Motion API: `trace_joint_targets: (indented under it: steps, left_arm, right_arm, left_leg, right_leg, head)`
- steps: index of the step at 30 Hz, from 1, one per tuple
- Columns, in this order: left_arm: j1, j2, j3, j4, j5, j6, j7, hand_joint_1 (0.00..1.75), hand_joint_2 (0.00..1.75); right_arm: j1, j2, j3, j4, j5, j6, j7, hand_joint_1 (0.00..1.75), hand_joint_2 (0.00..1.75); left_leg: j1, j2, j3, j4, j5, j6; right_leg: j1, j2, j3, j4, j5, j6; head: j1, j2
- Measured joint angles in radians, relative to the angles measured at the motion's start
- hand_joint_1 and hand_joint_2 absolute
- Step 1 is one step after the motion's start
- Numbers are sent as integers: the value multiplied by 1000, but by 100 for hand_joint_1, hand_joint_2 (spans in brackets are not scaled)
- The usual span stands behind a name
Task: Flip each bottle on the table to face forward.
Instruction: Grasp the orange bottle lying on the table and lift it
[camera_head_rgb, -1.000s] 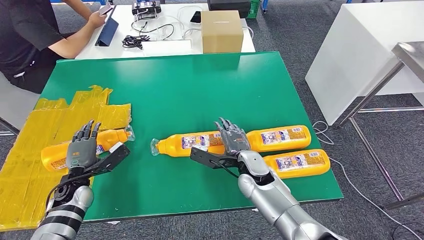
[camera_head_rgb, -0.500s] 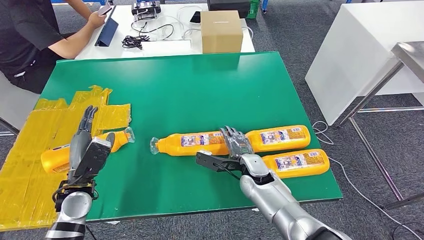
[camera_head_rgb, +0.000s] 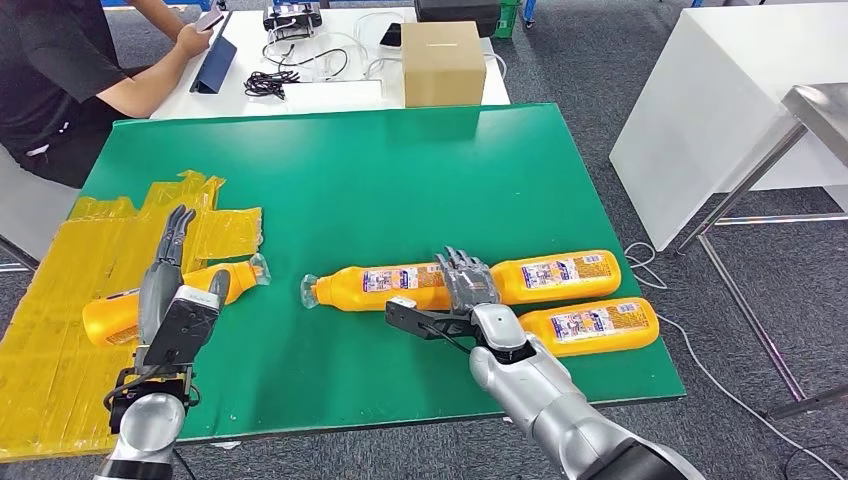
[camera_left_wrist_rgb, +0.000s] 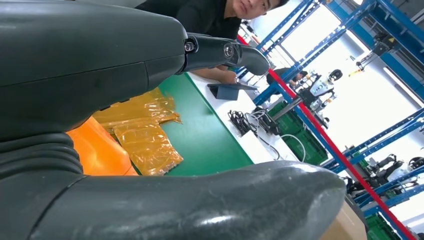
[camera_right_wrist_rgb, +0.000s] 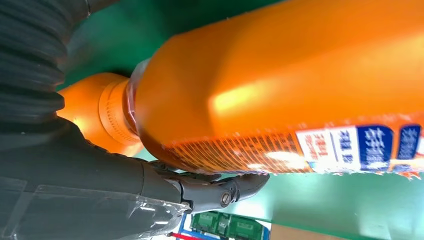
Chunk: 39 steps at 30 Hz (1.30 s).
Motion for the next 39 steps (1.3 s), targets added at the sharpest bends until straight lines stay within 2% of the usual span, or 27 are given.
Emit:
trace_joint_targets:
  steps: [12, 39]
  left_arm:
    - [23, -2, 0, -16, 5, -10, 3, 0, 0]
    - [28, -8, 0, -20, 33, -31, 3, 0, 0]
  right_arm:
    - [18, 19, 2, -28, 93, -49, 40, 0, 175]
    - [8, 68, 0, 20, 70, -47, 20, 0, 175]
  left_leg:
    - [0, 0, -1, 0, 0, 0]
    - [0, 0, -1, 0, 0, 0]
  right_leg:
    - [0, 0, -1, 0, 0, 0]
    - [0, 0, -1, 0, 0, 0]
  head:
    - [0, 0]
    - [0, 0]
